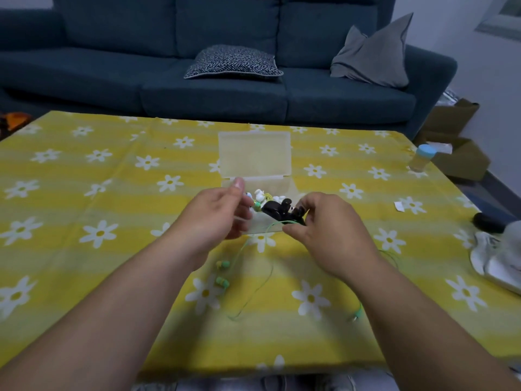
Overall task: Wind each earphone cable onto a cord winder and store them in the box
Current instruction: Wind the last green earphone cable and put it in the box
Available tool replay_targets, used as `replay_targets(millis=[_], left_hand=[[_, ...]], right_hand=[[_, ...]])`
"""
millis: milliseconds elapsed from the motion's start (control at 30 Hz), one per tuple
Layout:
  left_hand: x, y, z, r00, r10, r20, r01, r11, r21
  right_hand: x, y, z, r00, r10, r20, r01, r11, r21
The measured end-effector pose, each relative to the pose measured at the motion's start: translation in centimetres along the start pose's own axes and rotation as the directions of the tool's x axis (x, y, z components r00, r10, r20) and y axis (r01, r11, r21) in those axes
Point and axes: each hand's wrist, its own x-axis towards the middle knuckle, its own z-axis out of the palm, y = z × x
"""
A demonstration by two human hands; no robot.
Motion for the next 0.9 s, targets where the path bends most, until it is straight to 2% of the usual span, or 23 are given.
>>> replay_targets(millis=[100,200,367,467,667,900], left_hand=[[-0.9,0.5,0.1,0.99,-0.086,0.112,0.093,0.994,-0.057],[-1.4,0.5,0.4,0.977,-0.032,0.212,0.039,0.999,-0.026],[-1.3,0.2,0.9,0.989,-0.023,0.143,0.03,0.998,-0.049],[-1.2,0.4,0.8,0.991,-0.037,0.127,0.047,0.996,-0.08],[-1.2,1.0,0.3,0.983,-0.068,0.171,0.093,0.985,-0.143],[-1.1,1.0,0.0,0.978,-0.064,0.196,0.095,0.984,-0.151]], right_hand=[[-0.3,-1.0,0.0,0.999,-0.045,-0.012,0.044,0.998,-0.043],[-0.6,-1.6,0.3,0.996,-0.084,0.0,0.084,0.993,-0.08],[-0.9,-2.4,0.9,0.989,-0.148,0.017,0.149,0.987,-0.056],[-0.4,-2.3,0.4,0.991,-0.125,0.046,0.123,0.991,0.055],[-0.1,-1.8,-0.7,0.985,-0.148,0.089,0.126,0.968,0.218],[0.0,-1.3,-1.2,0.987,-0.149,0.061,0.131,0.961,0.242]])
